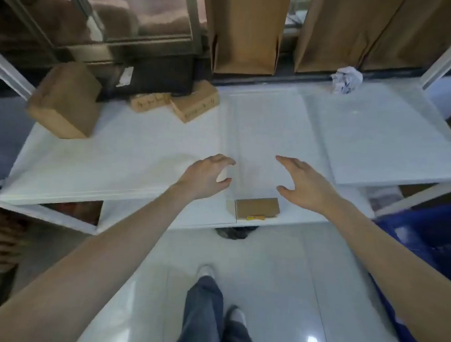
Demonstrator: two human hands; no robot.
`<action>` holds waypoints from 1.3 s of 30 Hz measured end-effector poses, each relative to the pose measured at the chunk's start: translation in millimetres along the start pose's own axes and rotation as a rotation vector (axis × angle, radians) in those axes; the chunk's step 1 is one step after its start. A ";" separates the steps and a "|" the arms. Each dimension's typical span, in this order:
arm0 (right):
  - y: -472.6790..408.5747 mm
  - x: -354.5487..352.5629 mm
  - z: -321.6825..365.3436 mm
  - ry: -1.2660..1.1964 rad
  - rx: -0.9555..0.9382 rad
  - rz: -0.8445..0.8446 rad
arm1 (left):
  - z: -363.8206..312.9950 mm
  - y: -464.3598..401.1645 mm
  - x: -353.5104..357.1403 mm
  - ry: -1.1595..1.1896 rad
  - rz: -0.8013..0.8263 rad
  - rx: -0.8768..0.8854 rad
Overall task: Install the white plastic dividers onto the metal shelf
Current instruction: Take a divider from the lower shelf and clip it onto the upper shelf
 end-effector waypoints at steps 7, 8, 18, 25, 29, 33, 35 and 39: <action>-22.7 59.7 -9.9 0.045 0.068 0.098 | 28.1 -13.7 77.4 -0.213 0.264 0.052; -25.1 61.8 -10.9 0.038 0.073 0.091 | 29.3 -17.1 84.4 -0.253 0.272 0.075; -38.5 77.0 -30.2 0.050 0.082 0.087 | 21.1 -34.9 91.9 -0.424 0.332 0.144; -42.8 55.4 -28.5 0.149 0.042 0.028 | 7.5 -28.1 39.8 -0.424 0.015 0.292; -41.2 15.4 -19.5 0.200 0.025 -0.133 | -11.0 -28.5 -6.3 -0.438 -0.260 0.333; -29.0 -45.1 -5.5 0.064 -0.009 -0.351 | -43.1 -30.9 -61.2 -0.425 -0.398 0.366; -16.7 -80.4 4.7 0.018 -0.058 -0.492 | -60.6 -28.7 -92.0 -0.413 -0.489 0.361; 12.1 -144.7 23.2 0.031 -0.092 -0.721 | -102.2 -13.9 -161.7 -0.316 -0.730 0.364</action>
Point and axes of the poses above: each hand's wrist, its own y-axis away from the middle knuckle, its own x-axis out of the palm, z = x × y, the point moved 5 cm from there along -y, towards the middle knuckle, and after that the axes turned 10 degrees about x, right-handed, at the moved point
